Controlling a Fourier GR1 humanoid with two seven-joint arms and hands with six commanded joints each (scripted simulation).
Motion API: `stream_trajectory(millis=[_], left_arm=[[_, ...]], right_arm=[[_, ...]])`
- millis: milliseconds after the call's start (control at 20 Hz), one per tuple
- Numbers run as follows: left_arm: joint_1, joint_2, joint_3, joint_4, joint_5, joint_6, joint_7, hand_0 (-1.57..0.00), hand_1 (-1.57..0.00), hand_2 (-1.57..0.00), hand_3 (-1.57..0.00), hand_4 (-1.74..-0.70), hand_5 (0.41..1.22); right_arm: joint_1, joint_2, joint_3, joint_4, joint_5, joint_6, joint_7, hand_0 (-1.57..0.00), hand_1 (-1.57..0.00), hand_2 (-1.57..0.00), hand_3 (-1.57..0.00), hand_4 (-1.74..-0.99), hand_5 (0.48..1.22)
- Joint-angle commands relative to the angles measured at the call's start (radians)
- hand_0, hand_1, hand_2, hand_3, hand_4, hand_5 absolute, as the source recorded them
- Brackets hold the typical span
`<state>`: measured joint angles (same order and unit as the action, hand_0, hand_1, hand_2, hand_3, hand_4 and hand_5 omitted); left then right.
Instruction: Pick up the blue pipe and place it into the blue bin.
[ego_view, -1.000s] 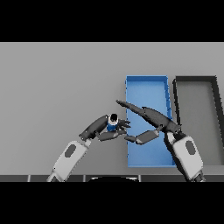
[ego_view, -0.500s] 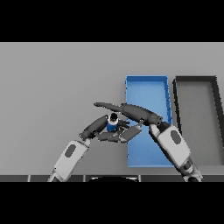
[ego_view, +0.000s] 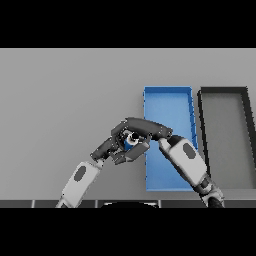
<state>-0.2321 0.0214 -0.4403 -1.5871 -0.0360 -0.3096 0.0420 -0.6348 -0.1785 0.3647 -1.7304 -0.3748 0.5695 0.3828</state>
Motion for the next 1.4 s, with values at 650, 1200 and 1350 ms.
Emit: stream_trajectory(millis=[650, 1200, 1350], left_arm=[[0.01, -0.019, 0.04, 0.009, -0.045, -0.001, -0.098, -1.57, -1.57, -1.57, -1.45, -1.72, 1.221], [0.024, -0.001, 0.065, -0.007, -0.095, -0.107, -0.014, -0.16, -0.14, -0.14, -0.12, -0.98, 0.704], [0.019, -0.022, 0.067, 0.008, -0.093, -0.097, 0.022, -0.08, -0.07, -0.07, -0.06, -0.97, 0.567]], right_arm=[[0.028, 0.026, 0.038, -0.01, 0.031, -0.072, -0.064, -1.55, -1.55, -1.55, -1.54, -1.731, 1.19], [0.05, 0.013, 0.061, -0.042, 0.061, -0.121, -0.073, -1.57, -1.57, -1.57, -1.57, -1.74, 1.218], [0.051, 0.019, 0.065, -0.051, 0.04, -0.125, -0.066, -1.57, -1.57, -1.57, -1.57, -1.741, 1.22]])
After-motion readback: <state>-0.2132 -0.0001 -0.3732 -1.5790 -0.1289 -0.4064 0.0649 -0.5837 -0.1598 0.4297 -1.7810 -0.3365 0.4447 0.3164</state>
